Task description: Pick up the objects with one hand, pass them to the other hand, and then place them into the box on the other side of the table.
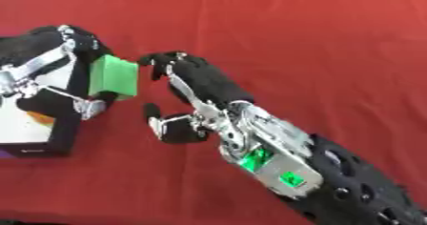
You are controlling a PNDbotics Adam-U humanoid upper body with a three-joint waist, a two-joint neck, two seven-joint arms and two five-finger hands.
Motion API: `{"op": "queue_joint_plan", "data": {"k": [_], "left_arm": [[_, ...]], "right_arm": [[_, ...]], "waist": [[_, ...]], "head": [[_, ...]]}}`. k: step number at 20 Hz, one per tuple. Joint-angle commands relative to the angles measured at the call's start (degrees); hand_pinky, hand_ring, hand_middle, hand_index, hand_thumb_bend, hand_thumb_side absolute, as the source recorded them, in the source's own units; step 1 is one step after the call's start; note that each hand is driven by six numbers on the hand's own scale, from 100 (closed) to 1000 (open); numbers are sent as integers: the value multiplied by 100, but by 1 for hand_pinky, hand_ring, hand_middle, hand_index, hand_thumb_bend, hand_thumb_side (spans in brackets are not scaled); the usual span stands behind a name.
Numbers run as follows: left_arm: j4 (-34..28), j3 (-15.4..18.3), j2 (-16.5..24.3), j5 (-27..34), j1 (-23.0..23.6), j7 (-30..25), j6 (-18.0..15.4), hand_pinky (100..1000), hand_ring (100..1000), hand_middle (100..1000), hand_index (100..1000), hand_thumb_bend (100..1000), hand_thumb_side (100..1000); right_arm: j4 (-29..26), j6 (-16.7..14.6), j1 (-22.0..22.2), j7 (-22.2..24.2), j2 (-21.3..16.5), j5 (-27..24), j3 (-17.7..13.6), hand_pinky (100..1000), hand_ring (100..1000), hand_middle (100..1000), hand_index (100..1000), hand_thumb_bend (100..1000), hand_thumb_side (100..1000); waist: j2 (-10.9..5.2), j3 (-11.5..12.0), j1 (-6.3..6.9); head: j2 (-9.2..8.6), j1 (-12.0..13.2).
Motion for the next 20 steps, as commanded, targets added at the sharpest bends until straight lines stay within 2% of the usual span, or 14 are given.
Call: {"op": "queue_joint_plan", "data": {"k": [1,7,9,15,20], "left_arm": [[-32,129,296,-30,19,80,-24,706,496,221,248,100,191],[-188,378,531,117,276,308,13,709,493,219,246,100,218],[-320,574,628,252,407,454,80,711,490,217,244,100,245],[-658,1289,876,779,817,1053,374,717,483,211,239,100,322],[-572,1647,1007,1009,1089,1465,534,718,483,212,241,100,331]], "right_arm": [[-121,-4,-55,-42,-124,48,-43,829,800,680,885,155,100],[-121,-3,-36,-191,-185,38,-89,825,799,677,881,134,100],[-121,27,-28,-321,-203,18,-132,822,797,673,879,103,100],[-121,145,14,-887,-263,-354,-213,823,800,676,890,100,100],[-121,217,41,-1347,-307,-788,-240,828,816,694,882,100,355]], "waist": [[-109,-4,6],[-120,-13,-8],[-120,-12,-14],[-109,14,-31],[-105,33,-51]], "head": [[-71,37],[-82,87],[-83,88],[-81,127],[-104,215]]}}
